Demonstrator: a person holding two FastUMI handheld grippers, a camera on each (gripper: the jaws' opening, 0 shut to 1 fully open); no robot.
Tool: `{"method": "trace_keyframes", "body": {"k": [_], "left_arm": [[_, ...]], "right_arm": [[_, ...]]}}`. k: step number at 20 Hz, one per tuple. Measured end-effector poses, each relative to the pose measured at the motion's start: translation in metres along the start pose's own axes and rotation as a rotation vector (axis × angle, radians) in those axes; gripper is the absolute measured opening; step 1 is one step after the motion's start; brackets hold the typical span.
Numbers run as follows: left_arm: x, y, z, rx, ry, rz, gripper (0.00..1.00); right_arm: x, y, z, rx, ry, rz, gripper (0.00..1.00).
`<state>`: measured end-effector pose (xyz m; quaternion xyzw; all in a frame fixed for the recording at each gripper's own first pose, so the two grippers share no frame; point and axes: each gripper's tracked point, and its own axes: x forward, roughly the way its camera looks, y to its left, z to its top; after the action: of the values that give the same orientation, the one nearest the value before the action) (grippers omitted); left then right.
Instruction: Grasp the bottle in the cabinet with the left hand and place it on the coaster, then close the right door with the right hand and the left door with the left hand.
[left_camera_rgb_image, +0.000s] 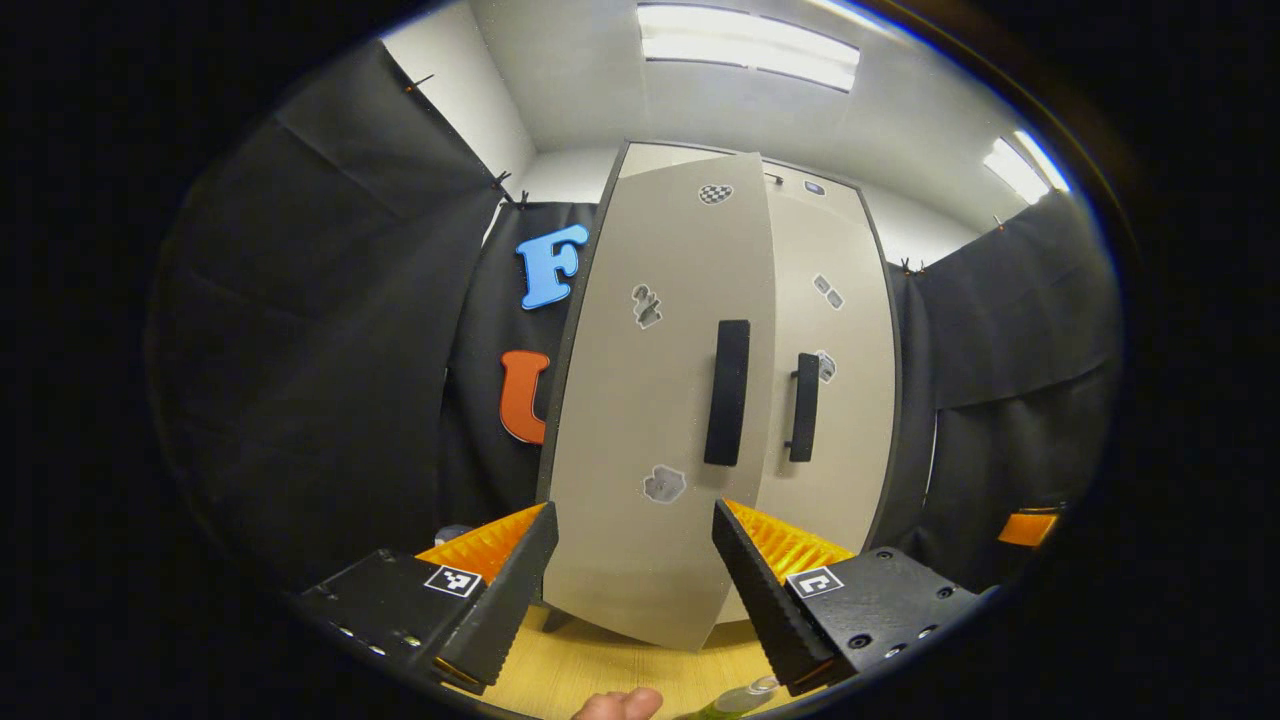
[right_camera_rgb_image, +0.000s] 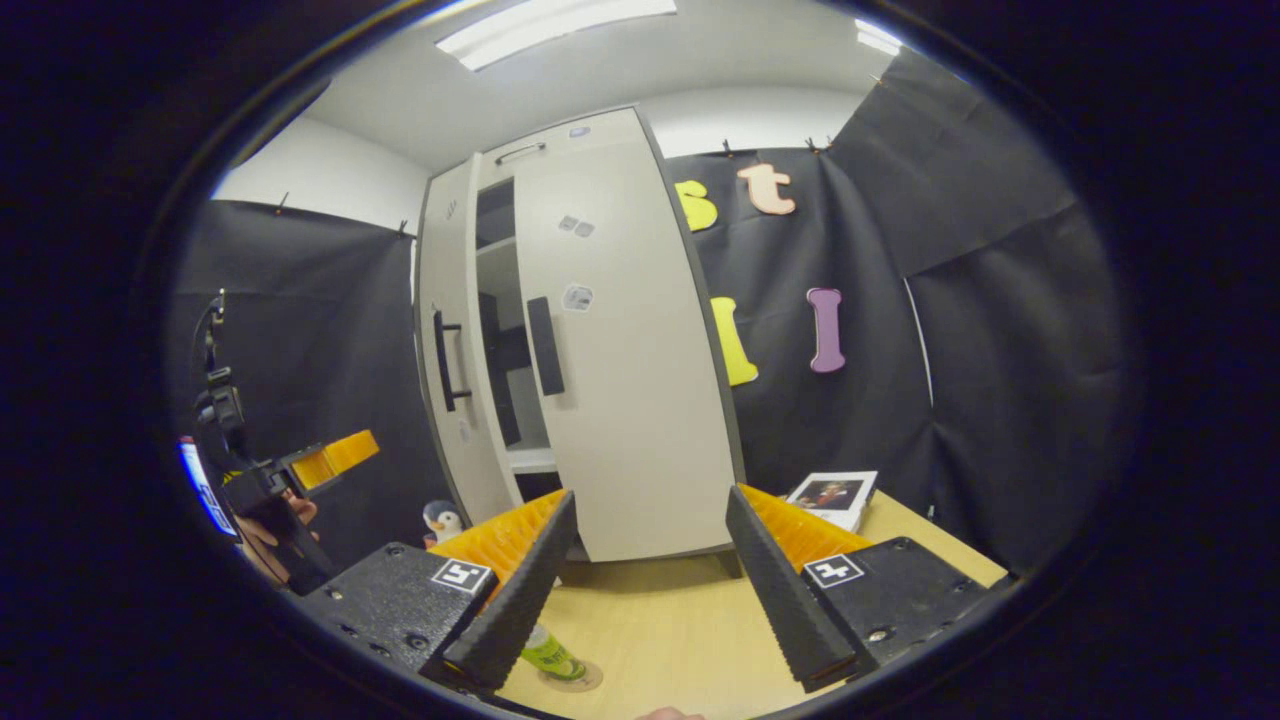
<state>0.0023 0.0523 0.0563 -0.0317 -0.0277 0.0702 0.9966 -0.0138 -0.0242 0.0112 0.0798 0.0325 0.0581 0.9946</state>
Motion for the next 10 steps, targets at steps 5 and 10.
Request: {"method": "trace_keyframes", "body": {"k": [5, 10], "left_arm": [[-0.027, -0.012, -0.040, -0.031, 0.054, -0.012, 0.95], [-0.048, -0.001, -0.068, -0.036, 0.114, 0.026, 0.95]], "right_arm": [[0.002, 0.002, -0.001, -0.013, 0.014, -0.002, 0.99], [-0.001, -0.002, -0.006, -0.037, 0.007, -0.035, 0.94]]}}
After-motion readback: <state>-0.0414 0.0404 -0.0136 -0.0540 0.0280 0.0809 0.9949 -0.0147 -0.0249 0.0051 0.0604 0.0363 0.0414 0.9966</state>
